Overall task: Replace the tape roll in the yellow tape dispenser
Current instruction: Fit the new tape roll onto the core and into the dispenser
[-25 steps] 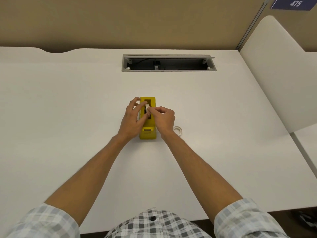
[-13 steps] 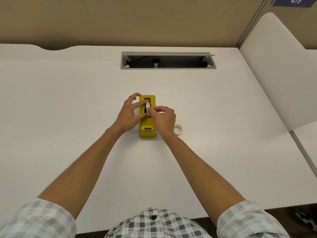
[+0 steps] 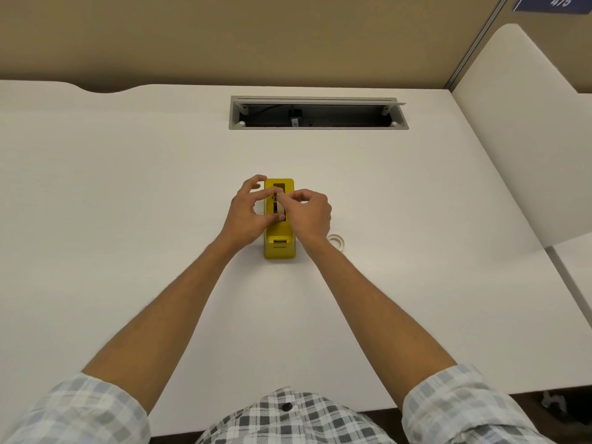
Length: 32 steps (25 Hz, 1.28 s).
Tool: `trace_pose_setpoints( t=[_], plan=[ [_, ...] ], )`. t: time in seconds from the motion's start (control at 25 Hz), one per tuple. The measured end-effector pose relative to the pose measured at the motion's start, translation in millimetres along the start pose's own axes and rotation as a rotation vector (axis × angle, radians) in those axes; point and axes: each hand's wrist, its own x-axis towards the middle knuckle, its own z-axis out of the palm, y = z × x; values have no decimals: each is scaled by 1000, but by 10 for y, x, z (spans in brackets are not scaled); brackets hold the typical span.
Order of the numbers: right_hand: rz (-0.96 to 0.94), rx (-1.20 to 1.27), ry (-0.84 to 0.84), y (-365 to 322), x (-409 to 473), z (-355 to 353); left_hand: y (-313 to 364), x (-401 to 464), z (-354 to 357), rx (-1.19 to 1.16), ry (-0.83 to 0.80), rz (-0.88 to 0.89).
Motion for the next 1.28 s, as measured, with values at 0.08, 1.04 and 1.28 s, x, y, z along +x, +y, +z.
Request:
trace_pose_setpoints(
  t=[0.08,1.04,1.28],
  plan=[
    [-47,-81,23,-50,14,-2,5,-3,5,-14,11,-10],
    [-190,-243,7,-73,28,-146,110,-101,26,-33,-11,-37],
    [-215,-274,-4,-90,57,-158,98,-83,37,-33,-15,-23]
  ],
)
